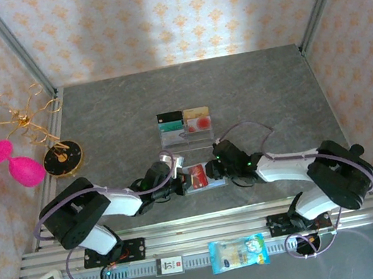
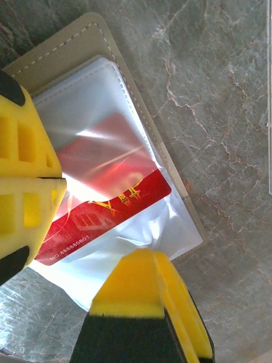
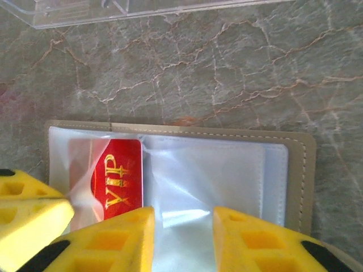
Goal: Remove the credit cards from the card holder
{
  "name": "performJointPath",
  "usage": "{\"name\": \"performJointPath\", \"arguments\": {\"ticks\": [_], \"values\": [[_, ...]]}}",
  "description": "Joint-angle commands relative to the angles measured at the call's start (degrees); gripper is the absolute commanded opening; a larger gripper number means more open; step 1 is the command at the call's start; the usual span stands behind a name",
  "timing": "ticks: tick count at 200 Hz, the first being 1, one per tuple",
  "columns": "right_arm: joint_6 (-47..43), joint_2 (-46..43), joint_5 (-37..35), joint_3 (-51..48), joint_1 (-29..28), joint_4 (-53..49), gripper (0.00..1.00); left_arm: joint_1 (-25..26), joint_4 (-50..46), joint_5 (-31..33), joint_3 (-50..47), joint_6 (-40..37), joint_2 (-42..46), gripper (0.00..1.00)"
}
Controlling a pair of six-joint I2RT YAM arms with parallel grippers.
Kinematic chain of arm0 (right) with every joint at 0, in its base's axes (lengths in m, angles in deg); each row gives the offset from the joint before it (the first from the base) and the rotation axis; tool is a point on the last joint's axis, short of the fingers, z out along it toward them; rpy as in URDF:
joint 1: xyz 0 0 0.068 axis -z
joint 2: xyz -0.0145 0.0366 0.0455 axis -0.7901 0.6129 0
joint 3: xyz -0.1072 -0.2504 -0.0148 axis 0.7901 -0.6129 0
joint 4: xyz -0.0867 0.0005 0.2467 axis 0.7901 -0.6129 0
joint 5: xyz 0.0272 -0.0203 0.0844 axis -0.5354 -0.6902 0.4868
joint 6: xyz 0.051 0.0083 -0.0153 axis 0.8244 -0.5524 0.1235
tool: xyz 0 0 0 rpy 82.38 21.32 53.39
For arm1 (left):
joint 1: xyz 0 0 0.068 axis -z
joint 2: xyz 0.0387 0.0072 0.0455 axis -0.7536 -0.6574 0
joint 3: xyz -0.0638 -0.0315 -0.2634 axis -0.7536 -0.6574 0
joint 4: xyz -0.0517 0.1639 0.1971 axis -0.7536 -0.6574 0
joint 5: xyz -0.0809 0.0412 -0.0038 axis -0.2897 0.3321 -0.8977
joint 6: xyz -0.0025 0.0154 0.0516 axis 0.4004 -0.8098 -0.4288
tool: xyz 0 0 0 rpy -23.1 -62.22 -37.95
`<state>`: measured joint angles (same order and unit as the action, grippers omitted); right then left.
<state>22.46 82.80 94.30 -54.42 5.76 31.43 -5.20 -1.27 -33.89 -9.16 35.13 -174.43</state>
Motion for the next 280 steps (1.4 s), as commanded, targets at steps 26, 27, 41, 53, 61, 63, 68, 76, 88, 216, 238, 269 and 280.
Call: {"name": "performJointPath", "arguments": {"ticks": [26, 27, 41, 53, 61, 63, 68, 76, 88, 216, 238, 269, 280], "values": [[-3.5, -5.3, 8.1, 2.0, 0.4, 2.1, 0.35, -0.7, -4.4, -0.6, -1.0, -0.8, -2.3, 0.00], [-3.4, -5.2, 8.3, 2.1, 0.4, 2.3, 0.35, -0.8, -4.3, -0.7, -1.0, -0.8, -2.3, 0.00], [-2.5, -2.2, 10.6, 3.0, 0.4, 3.8, 0.35, -0.8, -4.2, -0.9, -0.9, -0.5, -2.5, 0.00], [-1.9, 0.5, 11.3, 3.1, 0.5, 5.1, 0.35, -0.9, -4.1, -1.1, -0.9, -0.6, -2.4, 0.00], [-2.0, 2.0, 11.9, 3.2, 0.5, 5.8, 0.35, -0.8, -4.2, -1.1, -0.9, -0.5, -2.4, 0.00], [-1.9, 2.3, 12.1, 3.2, 0.5, 6.0, 0.35, -0.8, -4.2, -1.1, -0.9, -0.5, -2.4, 0.00], [-1.8, 3.3, 11.9, 3.2, 0.5, 6.0, 0.35, -0.8, -4.2, -1.2, -0.9, -0.6, -2.4, 0.00], [-1.6, 4.3, 11.5, 3.3, 0.6, 5.9, 0.35, -0.9, -4.2, -1.3, -0.9, -0.5, -2.4, 0.00], [-1.1, 5.5, 10.5, 3.3, 0.6, 5.5, 0.36, -1.0, -4.1, -1.4, -0.9, -0.5, -2.4, 0.00], [5.0, 9.1, 16.1, 3.5, 0.6, 10.0, 0.17, -1.0, -3.0, -2.5, -1.2, -0.1, -3.2, 0.00], [8.0, 9.4, 15.1, 3.2, 0.6, 9.7, 0.09, -1.0, -2.8, -2.8, -1.3, 0.1, -2.9, 0.00], [9.8, 7.7, 12.0, 1.8, 0.6, 9.0, 0.00, -1.1, -2.8, -2.7, -1.5, 0.2, -2.6, 0.00], [11.0, 6.9, 11.4, 1.3, 1.1, 8.6, 0.00, -1.1, -2.8, -2.9, -1.5, 0.3, -2.7, 0.00]]}}
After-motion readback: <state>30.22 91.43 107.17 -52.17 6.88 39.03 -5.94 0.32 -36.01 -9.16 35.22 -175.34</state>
